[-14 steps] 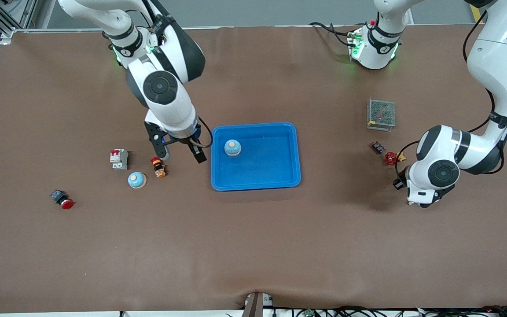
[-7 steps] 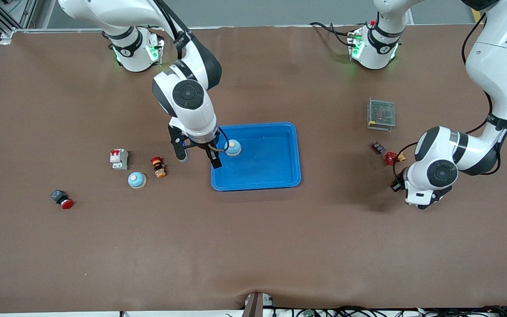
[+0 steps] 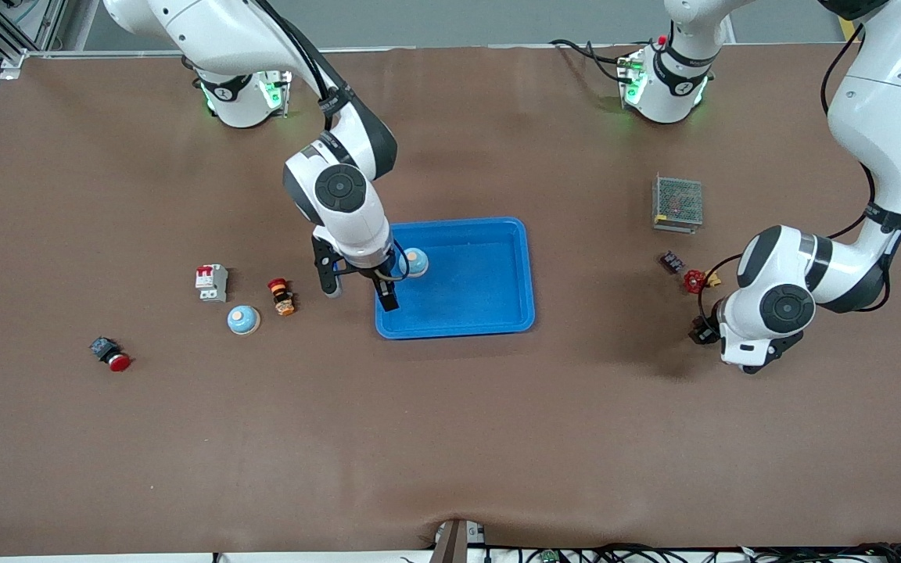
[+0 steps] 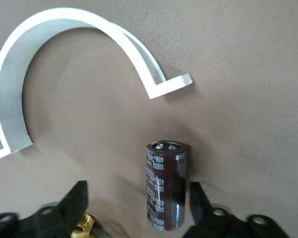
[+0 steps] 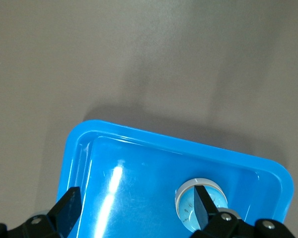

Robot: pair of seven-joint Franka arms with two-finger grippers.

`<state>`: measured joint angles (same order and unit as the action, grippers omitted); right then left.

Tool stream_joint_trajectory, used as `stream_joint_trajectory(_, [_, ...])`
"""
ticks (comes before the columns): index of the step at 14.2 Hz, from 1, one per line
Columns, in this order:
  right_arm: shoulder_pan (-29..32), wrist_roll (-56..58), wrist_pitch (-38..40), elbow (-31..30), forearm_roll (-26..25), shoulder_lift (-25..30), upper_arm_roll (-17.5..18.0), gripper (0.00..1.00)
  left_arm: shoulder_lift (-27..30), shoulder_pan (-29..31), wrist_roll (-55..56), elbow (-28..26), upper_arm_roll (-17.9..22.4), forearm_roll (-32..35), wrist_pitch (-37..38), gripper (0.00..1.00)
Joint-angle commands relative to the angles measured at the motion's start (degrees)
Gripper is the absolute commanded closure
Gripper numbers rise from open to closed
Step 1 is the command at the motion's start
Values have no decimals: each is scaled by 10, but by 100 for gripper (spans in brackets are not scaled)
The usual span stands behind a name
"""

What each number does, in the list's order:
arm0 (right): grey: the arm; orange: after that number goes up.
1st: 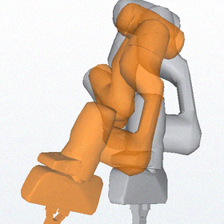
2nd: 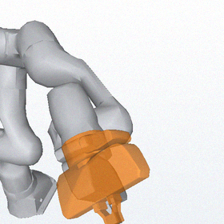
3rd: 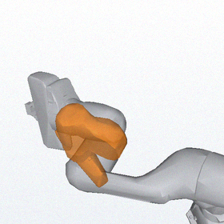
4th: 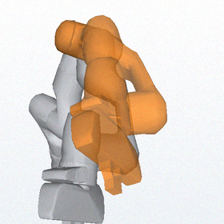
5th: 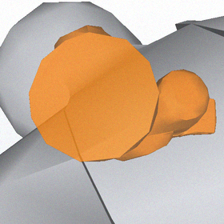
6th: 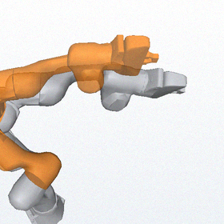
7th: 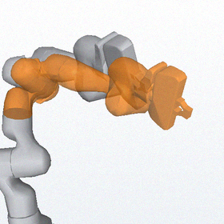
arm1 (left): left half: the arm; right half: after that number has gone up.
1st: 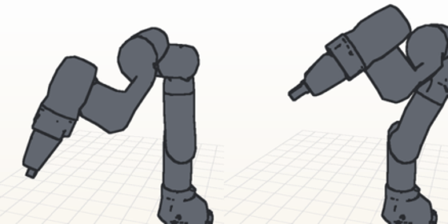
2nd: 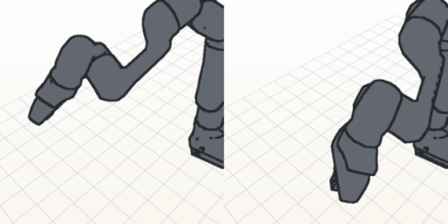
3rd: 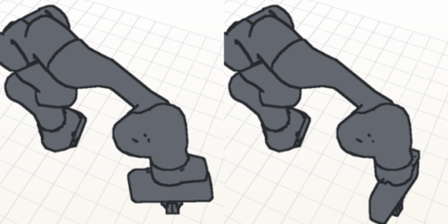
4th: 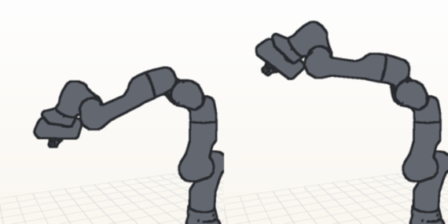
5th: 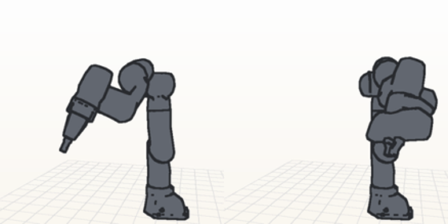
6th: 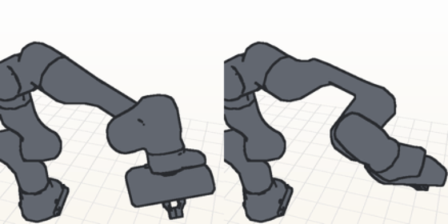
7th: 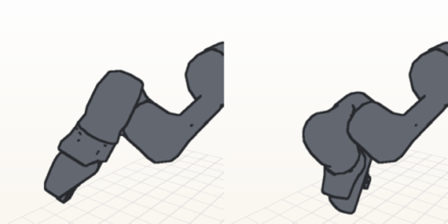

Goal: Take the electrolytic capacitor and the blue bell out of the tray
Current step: 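Set the capacitor by the first one while the right gripper grasps the bell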

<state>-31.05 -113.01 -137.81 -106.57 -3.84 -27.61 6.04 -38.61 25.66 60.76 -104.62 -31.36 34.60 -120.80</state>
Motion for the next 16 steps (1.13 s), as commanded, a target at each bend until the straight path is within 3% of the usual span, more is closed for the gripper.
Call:
stream_joint_trajectory(1, [-7,-33,-19,-8,-14,-10,-2,0,28,4,6,-6,-14,3,3,0])
stream_joint_trajectory(11, [-49,-33,-21,-11,-7,-36,1,0,76,27,-27,4,-84,-7,6,0])
stream_joint_trajectory(16, [-70,-32,-25,-11,4,-50,1,0,85,91,-134,52,-160,-7,70,0])
